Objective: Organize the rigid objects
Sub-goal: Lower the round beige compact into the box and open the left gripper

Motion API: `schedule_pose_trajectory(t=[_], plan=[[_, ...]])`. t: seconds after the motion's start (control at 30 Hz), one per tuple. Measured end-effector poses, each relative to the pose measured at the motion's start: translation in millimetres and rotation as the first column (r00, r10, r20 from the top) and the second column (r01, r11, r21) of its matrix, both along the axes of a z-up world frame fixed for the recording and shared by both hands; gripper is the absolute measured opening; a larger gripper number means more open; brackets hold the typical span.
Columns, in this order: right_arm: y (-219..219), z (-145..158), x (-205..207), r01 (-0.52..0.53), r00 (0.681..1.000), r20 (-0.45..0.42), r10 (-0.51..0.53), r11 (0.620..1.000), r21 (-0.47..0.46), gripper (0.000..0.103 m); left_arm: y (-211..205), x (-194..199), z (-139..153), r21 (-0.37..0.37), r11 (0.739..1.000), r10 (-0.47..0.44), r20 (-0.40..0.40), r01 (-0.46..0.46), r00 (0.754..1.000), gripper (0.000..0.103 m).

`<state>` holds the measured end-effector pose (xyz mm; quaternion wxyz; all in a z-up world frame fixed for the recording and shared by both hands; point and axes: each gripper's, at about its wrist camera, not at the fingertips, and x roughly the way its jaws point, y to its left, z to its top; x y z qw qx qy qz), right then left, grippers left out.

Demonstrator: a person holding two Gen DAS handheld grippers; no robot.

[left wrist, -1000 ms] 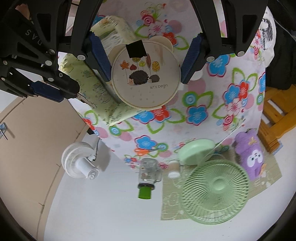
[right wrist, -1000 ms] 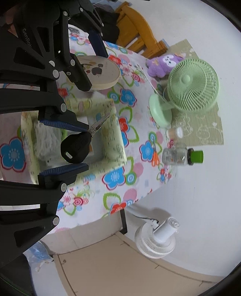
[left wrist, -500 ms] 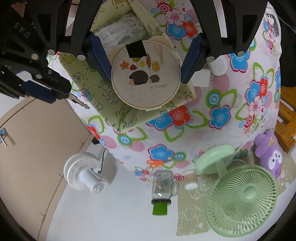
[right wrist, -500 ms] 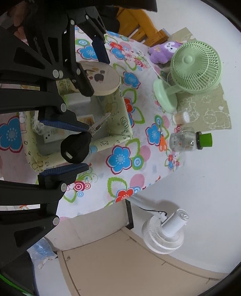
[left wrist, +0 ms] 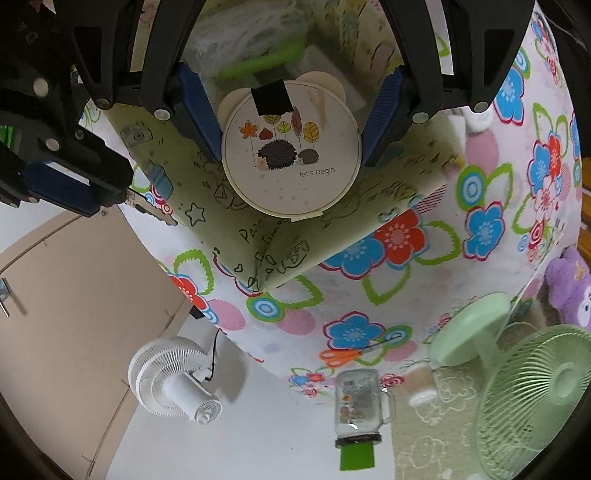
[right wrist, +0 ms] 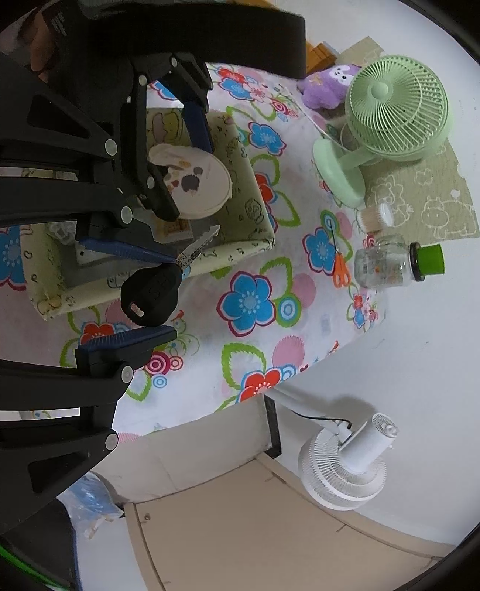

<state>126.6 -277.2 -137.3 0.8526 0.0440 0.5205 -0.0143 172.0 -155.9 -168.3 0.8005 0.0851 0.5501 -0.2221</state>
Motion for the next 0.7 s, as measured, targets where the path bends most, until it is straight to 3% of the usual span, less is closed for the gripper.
schedule_pose_trajectory(t=[0.2,0.3,0.57,0.7], plan=[[-8,-4,7,0.011,1.0,-0.012,-0.01,1.0,0.003,0.038,-9,10,-16,0.026,1.0,0.004,-0.058,-0.003,0.998,0.077],[-10,-6,9,0.016,1.0,-0.015,-0.016,1.0,0.004,0.038,-8,8,-14,0.015,1.0,-0.003,-0.05,0.003,0.999,0.085],[-4,1,7,0.0,1.0,-0.006,0.0,1.0,0.011,0.038,6,-7,19,0.047,0.999,-0.022,0.023,0.021,0.999,0.094],[11,6,9,-0.042,0.999,0.009,0.042,0.999,0.018,0.038,33,-14,35,0.052,0.998,0.03,0.046,-0.032,0.998,0.097]])
